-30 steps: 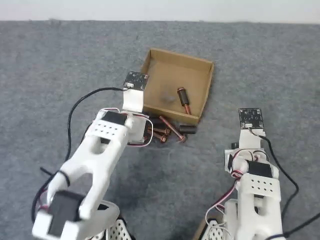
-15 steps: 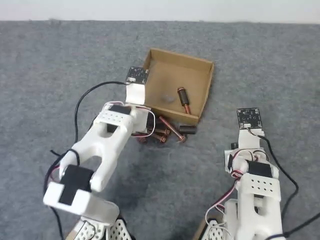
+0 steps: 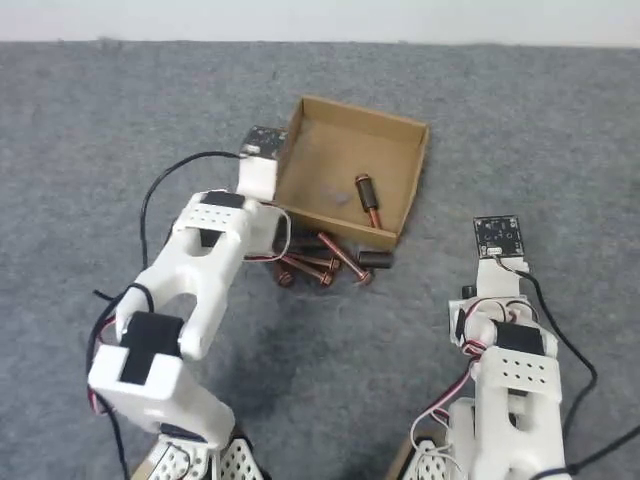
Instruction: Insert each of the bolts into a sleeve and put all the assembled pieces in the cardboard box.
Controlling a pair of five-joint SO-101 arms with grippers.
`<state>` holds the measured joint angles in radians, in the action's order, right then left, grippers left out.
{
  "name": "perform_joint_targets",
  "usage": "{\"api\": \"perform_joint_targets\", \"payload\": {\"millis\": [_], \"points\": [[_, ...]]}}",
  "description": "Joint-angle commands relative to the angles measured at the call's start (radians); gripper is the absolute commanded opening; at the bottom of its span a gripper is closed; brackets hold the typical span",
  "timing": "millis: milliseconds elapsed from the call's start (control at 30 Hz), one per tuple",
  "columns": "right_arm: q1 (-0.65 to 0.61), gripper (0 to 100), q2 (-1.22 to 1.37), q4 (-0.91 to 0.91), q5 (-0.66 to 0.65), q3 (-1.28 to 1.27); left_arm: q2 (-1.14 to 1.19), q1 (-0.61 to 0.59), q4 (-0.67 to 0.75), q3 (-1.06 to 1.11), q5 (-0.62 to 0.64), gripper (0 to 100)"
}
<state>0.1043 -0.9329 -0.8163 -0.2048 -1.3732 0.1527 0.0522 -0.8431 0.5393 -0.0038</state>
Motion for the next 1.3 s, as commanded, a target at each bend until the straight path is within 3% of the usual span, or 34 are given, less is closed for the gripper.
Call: {"api": "perform_joint_targets", "payload": {"millis": [0,100,267,433,633,800,1267], "points": [[0.008,0.9,-0.045,0.021,-0.021,0.008,0.003,0.015,-0.072,-0.042,-0.135,1],[0.008,0.9,-0.045,0.021,-0.021,0.008,0.003,0.046,-0.080,-0.036,-0.230,1],[0.008,0.9,-0.045,0.021,-0.021,0.008,0.003,0.054,-0.058,-0.035,-0.242,1],[0.008,0.9,-0.045,0.021,-0.021,0.008,0.003,0.057,-0.163,-0.028,-0.267,1],[0.007,0.9,-0.044,0.022,-0.023,0.009,-0.006,0.066,-0.175,0.025,-0.292,1],[0.007,0.9,-0.047,0.022,-0.023,0.009,-0.006,0.081,-0.316,0.039,-0.307,1],[0.007,0.9,-0.048,0.022,-0.023,0.008,-0.091,0.046,-0.272,0.051,-0.334,1]]}}
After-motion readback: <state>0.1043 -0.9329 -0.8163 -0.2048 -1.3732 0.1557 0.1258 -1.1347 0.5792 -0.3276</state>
